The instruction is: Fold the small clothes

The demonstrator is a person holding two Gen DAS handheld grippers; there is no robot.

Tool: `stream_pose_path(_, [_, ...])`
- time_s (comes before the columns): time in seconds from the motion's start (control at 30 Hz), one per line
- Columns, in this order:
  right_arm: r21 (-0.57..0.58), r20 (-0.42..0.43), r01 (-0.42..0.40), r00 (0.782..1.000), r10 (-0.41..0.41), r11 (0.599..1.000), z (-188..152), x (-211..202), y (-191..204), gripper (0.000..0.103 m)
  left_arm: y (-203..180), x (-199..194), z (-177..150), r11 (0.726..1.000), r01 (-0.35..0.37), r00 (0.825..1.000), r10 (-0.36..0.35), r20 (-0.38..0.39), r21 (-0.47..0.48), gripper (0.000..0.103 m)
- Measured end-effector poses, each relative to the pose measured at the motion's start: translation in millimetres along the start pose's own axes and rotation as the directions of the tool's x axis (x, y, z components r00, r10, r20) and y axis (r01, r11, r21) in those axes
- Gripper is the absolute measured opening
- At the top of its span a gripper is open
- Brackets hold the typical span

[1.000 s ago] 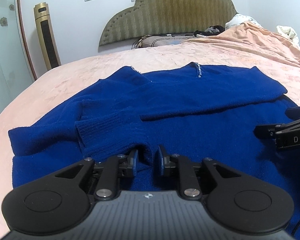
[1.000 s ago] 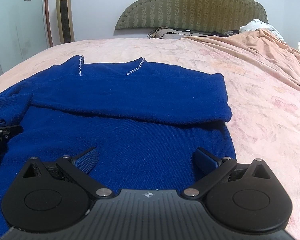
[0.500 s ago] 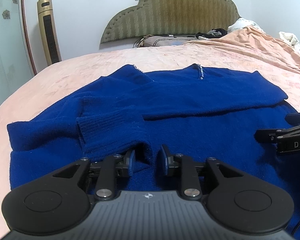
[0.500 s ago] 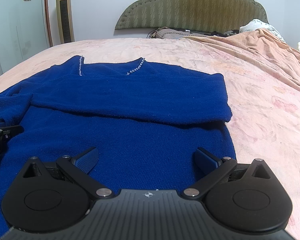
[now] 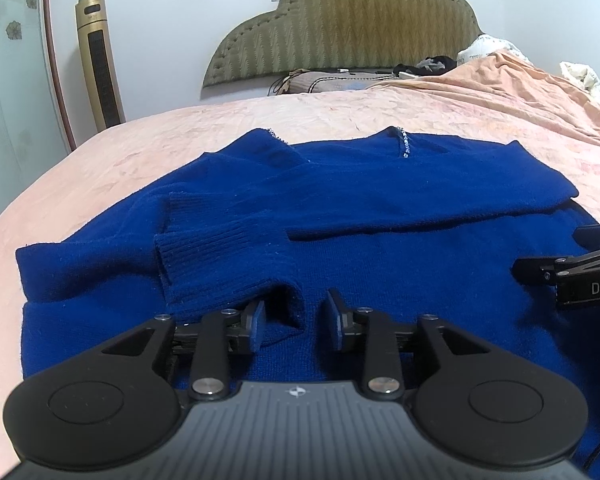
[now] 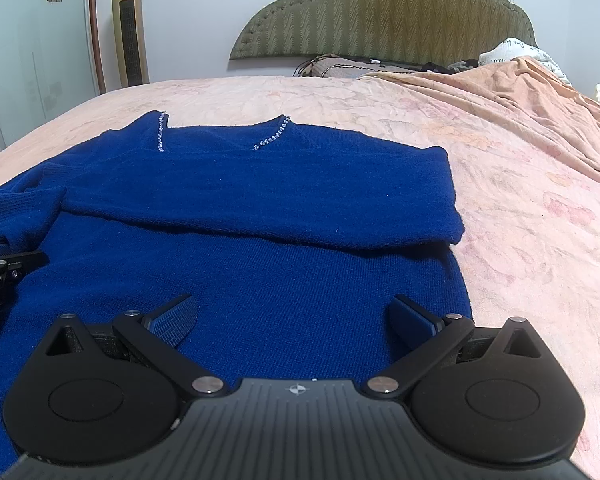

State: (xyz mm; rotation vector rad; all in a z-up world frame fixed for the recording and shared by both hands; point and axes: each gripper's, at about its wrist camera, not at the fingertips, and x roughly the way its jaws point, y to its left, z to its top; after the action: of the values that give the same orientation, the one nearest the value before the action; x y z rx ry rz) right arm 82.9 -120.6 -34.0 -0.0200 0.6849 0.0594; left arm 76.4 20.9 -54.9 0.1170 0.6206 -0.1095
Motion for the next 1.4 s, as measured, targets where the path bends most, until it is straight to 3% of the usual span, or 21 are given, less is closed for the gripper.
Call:
stream_pose_path(0.03, [0.000, 0.000, 0.000, 1.000, 0.000, 1.000, -0.2, -0.1, 0.1, 0.103, 0.1, -0.1, 0.0, 1.000, -0.001, 1.000, 0.001, 0.000, -0.001, 0.036])
stream_pose_path(0.1, [0.000, 0.000, 0.000, 1.000, 0.000, 1.000, 0.0, 0.0, 0.0, 0.103, 0.1, 0.2, 0.2, 1.000, -0.009, 1.000, 0.009, -0.003, -0.003, 0.054])
stream_pose_path(0.13, [0.000, 0.000, 0.000, 1.000, 0.000, 1.000, 0.0, 0.0, 0.0, 0.103, 0.2, 0.4, 0.6, 1.000, -0.021, 1.000, 0.021, -0.005, -0.005, 0.069])
stream_pose_path(0.17, [0.000, 0.000, 0.000, 1.000, 0.000, 1.000, 0.0, 0.0, 0.0, 0.103, 0.8, 0.5, 1.0, 0.999, -0.037, 0.999, 0.037, -0.007, -0.012, 0.073])
stream_pose_path(1.4, [0.000, 0.000, 0.000, 1.000, 0.000, 1.000, -0.1, 0.3, -0.2, 0.103, 0.0, -0.7, 1.4, 0.999, -0.052, 0.999, 0.052, -0.010, -0.012, 0.074])
